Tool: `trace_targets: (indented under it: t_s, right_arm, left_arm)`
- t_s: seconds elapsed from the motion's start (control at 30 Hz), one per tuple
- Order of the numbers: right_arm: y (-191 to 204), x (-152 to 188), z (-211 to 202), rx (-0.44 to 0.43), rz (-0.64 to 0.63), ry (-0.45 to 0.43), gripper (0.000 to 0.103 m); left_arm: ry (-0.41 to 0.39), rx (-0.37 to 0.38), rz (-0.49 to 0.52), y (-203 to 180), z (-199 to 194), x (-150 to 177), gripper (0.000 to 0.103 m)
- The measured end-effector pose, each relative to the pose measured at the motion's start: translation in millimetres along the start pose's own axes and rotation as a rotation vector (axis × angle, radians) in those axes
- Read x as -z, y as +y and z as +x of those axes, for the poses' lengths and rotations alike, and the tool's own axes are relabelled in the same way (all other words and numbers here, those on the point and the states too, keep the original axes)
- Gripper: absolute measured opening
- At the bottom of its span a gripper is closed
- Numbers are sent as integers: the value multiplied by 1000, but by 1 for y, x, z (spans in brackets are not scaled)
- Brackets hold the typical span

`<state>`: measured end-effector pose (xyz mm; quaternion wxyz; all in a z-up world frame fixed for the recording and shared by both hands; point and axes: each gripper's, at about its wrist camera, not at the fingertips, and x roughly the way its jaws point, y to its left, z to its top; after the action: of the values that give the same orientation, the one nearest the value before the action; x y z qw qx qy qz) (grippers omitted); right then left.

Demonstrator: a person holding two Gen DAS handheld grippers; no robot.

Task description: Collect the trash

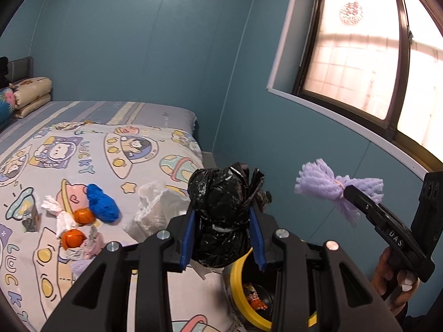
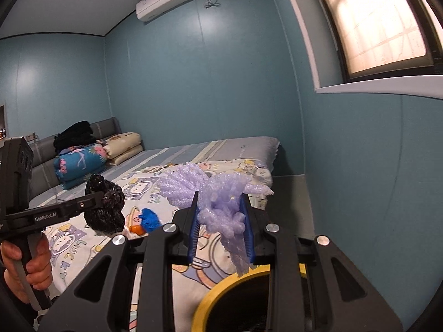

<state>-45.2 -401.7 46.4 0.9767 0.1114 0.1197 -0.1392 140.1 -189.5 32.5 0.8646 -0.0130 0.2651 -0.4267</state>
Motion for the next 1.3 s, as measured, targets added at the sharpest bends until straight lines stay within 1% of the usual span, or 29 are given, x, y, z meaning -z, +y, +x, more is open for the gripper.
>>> trace_targets:
  t_s: [0.17, 0.27, 0.6, 0.93, 1.3]
  right_arm:
    - [-2, 2, -1, 66, -10, -14, 25]
    - [-6, 4, -1, 64, -7, -8, 25]
    - [-22, 6, -2, 101, -2, 16, 25]
    - [-35, 14, 5, 122, -4, 84, 26]
    - [-48, 32, 27, 129, 1, 194, 27]
  left_arm:
    - [24, 26, 21, -17, 13, 5, 32]
    - [44, 40, 29, -25, 22, 9, 32]
    - [98, 57, 84, -53, 41, 22, 32]
    - [158, 81, 114, -73, 60, 38, 32]
    - [240, 103, 138, -90, 87, 62, 33]
